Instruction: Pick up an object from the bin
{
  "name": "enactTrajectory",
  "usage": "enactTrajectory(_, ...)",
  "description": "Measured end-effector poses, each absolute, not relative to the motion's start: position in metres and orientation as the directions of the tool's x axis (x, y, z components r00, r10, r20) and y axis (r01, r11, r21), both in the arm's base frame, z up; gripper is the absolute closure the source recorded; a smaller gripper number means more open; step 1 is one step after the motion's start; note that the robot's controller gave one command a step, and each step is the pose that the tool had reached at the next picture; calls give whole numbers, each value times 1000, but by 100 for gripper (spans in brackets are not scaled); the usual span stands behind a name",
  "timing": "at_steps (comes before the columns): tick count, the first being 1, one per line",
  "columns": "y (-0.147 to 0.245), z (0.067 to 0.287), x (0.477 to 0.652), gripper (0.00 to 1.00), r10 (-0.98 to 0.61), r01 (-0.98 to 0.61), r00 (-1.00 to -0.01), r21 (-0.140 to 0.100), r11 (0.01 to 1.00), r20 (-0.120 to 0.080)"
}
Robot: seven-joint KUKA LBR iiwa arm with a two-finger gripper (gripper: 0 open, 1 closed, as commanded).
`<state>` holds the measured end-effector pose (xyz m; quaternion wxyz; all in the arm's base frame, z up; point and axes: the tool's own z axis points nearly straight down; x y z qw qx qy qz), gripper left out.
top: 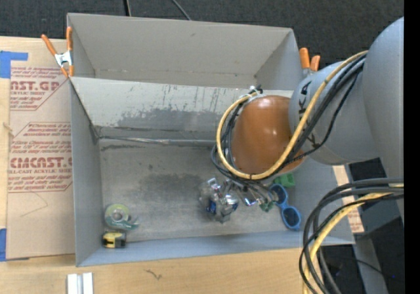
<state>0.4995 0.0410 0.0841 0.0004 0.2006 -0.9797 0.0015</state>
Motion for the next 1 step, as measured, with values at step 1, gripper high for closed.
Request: enactTrajectory(1,60,206,487,100,-547,-547,-837,-3,837,-8)
